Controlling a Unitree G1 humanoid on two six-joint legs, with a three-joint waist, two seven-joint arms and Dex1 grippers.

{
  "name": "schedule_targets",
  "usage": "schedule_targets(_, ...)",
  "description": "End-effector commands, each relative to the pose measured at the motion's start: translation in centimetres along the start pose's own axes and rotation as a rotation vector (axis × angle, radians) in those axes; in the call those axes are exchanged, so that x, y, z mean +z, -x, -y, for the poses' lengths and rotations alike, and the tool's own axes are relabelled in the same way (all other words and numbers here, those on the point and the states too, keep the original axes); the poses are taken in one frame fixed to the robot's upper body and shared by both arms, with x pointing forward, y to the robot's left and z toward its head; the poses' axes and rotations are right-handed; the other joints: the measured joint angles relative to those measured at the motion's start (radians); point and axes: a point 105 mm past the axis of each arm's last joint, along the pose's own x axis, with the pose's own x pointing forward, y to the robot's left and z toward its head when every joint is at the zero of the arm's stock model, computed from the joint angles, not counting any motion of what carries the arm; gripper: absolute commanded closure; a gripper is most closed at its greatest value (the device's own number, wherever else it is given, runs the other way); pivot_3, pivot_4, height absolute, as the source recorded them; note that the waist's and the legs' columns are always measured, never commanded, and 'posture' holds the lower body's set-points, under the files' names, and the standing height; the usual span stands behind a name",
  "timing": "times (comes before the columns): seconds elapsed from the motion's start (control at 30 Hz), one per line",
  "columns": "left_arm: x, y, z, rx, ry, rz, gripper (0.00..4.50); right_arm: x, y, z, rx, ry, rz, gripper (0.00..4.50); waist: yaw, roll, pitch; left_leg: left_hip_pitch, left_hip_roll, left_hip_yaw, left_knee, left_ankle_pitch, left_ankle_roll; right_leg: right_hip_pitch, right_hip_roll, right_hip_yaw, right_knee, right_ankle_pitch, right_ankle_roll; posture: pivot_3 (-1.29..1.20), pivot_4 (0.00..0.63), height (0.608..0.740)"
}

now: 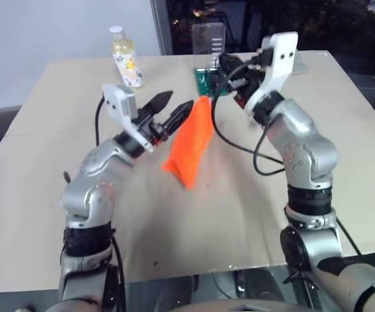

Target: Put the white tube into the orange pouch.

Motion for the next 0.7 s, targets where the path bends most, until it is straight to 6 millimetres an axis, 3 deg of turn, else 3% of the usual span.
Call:
schedule_targets(0.03, 1.1, -1.6, 0.4, -0.044, -0.042, 0.058, 0.93, 3.2, -0.5, -1.0, 0.089, 0.034, 0.113, 4.5, -0.001, 0.0, 0.0, 0.0, 0.0, 0.0, 0.0, 0.0, 0.0, 0.0, 0.0, 0.0, 0.0, 0.0, 0.0, 0.0, 0.15, 0.74)
schedule_targets(0.37, 4.9, -5.8, 2.6, -0.153, -0.055, 0.216, 0.93, 2.8, -0.9, -1.6, 0.157, 0.075, 0.094, 4.5, -0.008, 0.0, 0.0, -0.011, 0.0, 0.0, 0.002, 0.0, 0.0, -0.011, -0.001, 0.0, 0.002, 0.0, 0.0, 0.0, 0.15, 0.74)
schedule_targets(0.5, 4.8, -5.6, 2.5, -0.151, -0.026, 0.21, 0.93, 2.5, -0.8, -1.9, 0.165, 0.078, 0.087, 4.5, -0.023, 0.0, 0.0, -0.011, 0.0, 0.001, 0.001, 0.0, 0.0, -0.011, -0.001, 0.0, 0.002, 0.0, 0.0, 0.0, 0.15, 0.74)
schedule_targets(0.7, 3.0, -5.5, 1.9, -0.135, -0.022, 0.139, 0.93, 3.2, -0.7, -2.2, 0.171, 0.066, 0.121, 4.5, -0.023, 0.0, 0.0, -0.01, 0.0, 0.002, 0.002, 0.001, 0.0, -0.013, -0.001, 0.001, 0.006, 0.0, 0.0, 0.0, 0.15, 0.74)
